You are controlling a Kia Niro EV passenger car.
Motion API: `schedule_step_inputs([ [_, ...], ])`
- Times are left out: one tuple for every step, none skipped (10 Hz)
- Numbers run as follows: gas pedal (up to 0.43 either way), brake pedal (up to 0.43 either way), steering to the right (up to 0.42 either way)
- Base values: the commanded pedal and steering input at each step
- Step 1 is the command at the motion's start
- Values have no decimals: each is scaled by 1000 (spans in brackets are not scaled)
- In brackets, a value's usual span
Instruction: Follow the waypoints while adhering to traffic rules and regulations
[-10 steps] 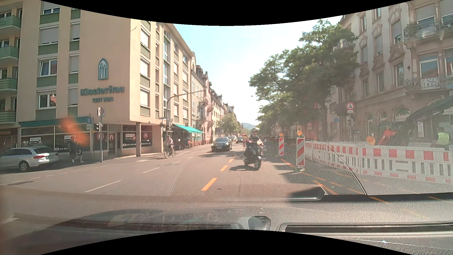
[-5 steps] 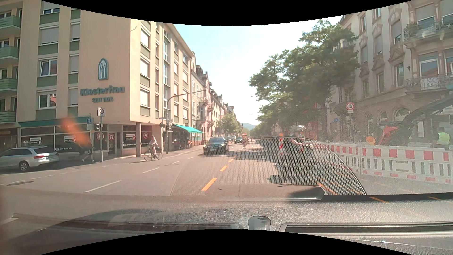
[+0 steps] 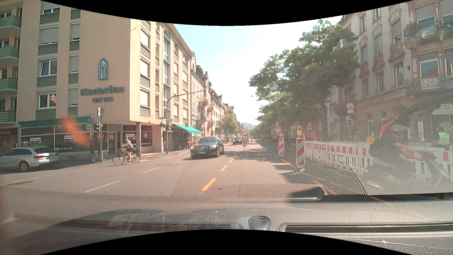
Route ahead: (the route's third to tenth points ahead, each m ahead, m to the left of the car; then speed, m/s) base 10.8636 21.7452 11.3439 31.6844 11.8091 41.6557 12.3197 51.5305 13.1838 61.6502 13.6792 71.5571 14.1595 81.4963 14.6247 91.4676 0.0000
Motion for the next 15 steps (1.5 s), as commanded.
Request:
schedule_step_inputs([
  [0, 165, -1],
  [0, 165, -1],
  [0, 165, -1],
  [0, 165, -1],
  [0, 165, -1],
  [0, 165, -1],
  [0, 165, -1],
  [0, 165, -1],
  [0, 165, -1],
  [0, 165, -1],
  [0, 165, -1],
  [0, 165, -1],
  [0, 165, -1],
  [0, 165, -1],
  [0, 165, -1],
])
